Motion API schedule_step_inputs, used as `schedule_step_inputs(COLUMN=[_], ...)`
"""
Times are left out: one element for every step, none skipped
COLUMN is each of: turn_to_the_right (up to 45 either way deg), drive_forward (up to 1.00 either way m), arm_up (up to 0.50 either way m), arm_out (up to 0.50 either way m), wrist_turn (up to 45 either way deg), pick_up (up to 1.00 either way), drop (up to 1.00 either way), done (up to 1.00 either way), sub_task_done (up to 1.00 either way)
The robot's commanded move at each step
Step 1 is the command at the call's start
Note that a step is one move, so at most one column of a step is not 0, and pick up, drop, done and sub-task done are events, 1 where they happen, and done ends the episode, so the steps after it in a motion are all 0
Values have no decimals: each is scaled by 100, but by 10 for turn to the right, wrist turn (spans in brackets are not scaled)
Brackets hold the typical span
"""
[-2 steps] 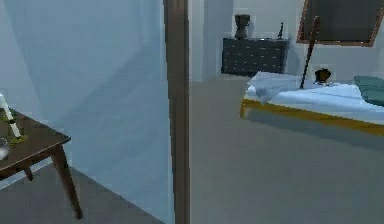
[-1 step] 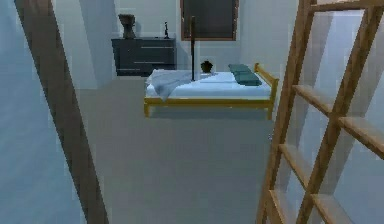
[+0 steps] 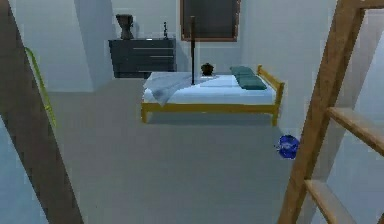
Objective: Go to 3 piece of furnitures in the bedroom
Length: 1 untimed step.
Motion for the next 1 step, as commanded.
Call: schedule_step_inputs(turn_to_the_right=[0], drive_forward=[100], arm_up=[0], arm_out=[0], wrist_turn=[0], pick_up=[0], drop=[0], done=[0], sub_task_done=[0])
